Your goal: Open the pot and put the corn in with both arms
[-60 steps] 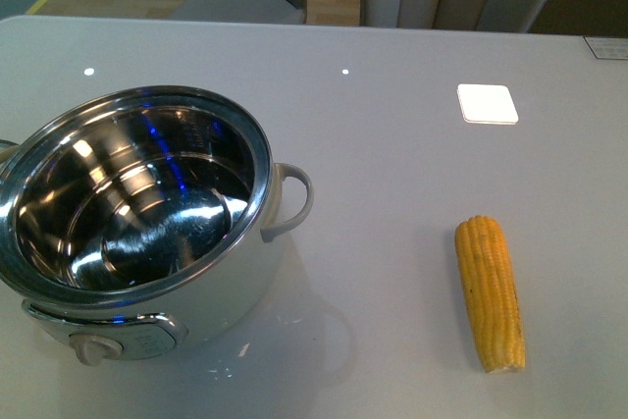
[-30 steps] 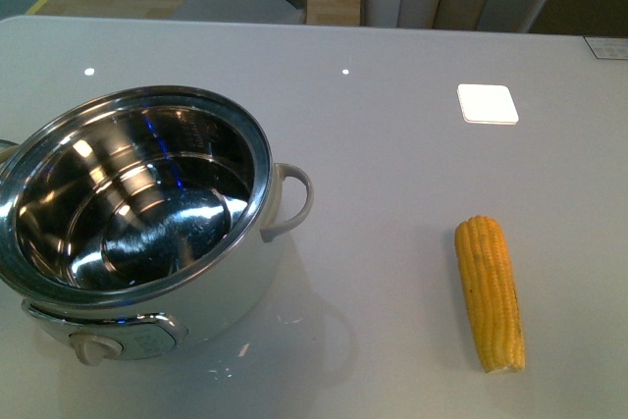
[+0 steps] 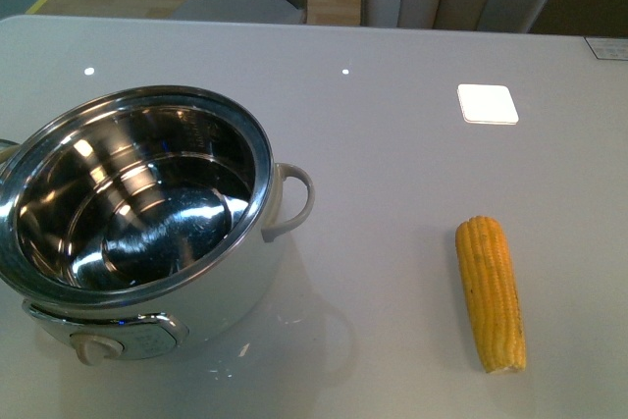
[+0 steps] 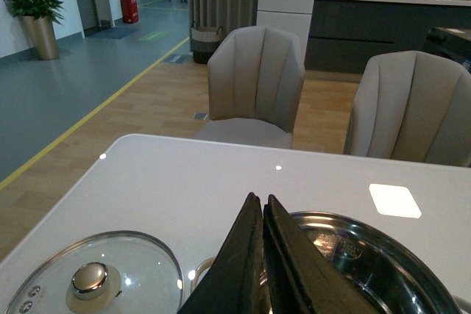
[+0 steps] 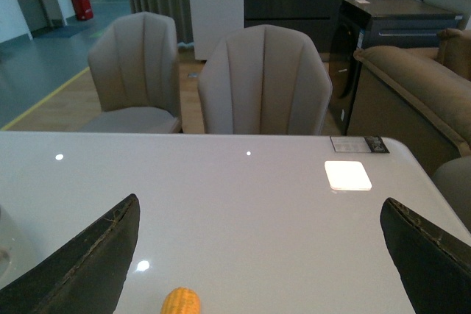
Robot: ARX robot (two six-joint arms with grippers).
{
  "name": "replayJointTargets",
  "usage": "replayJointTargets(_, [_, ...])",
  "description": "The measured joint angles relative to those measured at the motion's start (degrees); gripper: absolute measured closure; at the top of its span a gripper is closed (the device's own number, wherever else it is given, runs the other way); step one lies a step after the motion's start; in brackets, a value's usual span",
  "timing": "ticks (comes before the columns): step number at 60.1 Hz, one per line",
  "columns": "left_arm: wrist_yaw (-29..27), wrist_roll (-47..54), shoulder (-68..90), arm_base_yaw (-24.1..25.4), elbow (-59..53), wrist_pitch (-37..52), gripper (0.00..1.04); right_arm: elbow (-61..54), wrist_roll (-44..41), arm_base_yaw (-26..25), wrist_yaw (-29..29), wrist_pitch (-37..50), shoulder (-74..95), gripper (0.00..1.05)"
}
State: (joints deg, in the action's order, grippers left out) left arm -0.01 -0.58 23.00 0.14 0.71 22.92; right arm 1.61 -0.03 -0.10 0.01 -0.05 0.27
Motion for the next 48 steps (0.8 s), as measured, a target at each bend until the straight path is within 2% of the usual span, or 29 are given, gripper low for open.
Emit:
replayJointTargets(39, [0.0,0.0,-12.7,0.0,0.0,-12.6,1.02,0.0,0.0,0.0,0.0,0.0,0.0,0.09])
replayJointTargets(44, [0.0,0.0,-18.9,0.0,0.0,-20.8,1.02,0.0,0.0,0.0,0.0,0.0,0.0,0.09])
replayJointTargets(48, [0.0,0.0,-21.9,0.0,0.0,-22.5,1.02,0.0,0.0,0.0,0.0,0.0,0.0,0.09])
